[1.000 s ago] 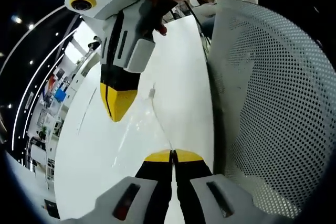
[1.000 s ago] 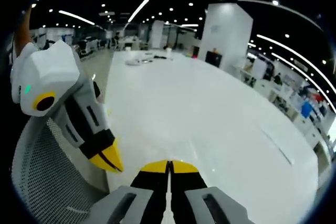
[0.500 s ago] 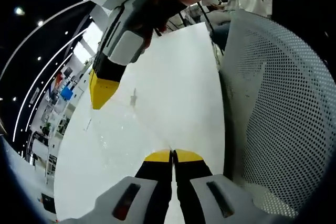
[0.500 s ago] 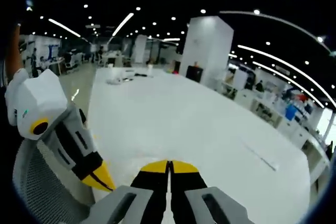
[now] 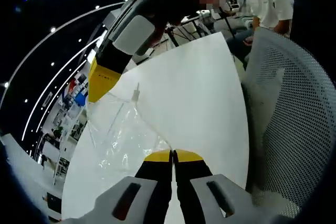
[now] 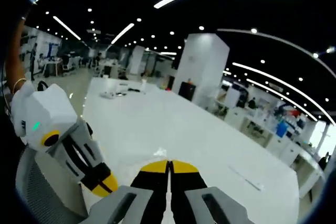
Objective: Open the resealable bag by pulling the two sides of the seal apart until the entire bag opening is separated and visibly accessible.
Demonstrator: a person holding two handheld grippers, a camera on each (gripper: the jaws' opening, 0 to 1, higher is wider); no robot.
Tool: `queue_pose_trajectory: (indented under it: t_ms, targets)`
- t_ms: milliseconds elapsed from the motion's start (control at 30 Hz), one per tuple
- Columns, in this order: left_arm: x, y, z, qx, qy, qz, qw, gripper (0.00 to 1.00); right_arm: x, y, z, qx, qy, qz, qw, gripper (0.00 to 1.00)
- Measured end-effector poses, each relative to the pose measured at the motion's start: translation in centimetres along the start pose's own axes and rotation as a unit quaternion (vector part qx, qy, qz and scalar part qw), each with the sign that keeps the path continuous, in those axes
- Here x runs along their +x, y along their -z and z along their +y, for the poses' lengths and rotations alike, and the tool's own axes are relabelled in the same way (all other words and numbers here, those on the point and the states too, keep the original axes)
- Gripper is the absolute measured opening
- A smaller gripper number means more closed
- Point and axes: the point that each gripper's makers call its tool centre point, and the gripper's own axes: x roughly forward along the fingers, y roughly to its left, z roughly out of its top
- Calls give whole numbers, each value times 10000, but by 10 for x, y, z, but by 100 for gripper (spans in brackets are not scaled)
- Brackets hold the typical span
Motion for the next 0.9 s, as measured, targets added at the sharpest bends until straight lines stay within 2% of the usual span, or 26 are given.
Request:
queue_pose_trajectory:
  t_ms: [167, 267, 367, 500, 600, 733, 900]
  targets:
    - [0, 3, -6, -198, 71, -37, 9998, 0, -4, 7, 11, -105, -77, 65, 9999, 0]
    - [2, 11, -25, -434, 371, -24, 9984, 0, -4, 22, 24, -58, -242, 240, 9994, 0]
    - [2, 19, -44, -420, 638, 134, 9970, 0, -5, 38, 44, 412, -492, 399, 9971, 0]
    - [-6, 19, -66, -535, 950, 124, 9940, 0, -9, 52, 59, 454, -624, 513, 9957, 0]
    - [-9, 25, -81, -552, 1142, 232, 9917, 0, -9, 68, 72, 524, -759, 688, 9934, 0]
    - [-11, 29, -91, -584, 1292, 301, 9894, 0, -9, 85, 85, 607, -888, 868, 9904, 0]
    - [-9, 33, -94, -692, 1312, 411, 9881, 0, -6, 100, 98, 533, -1014, 1054, 9878, 0]
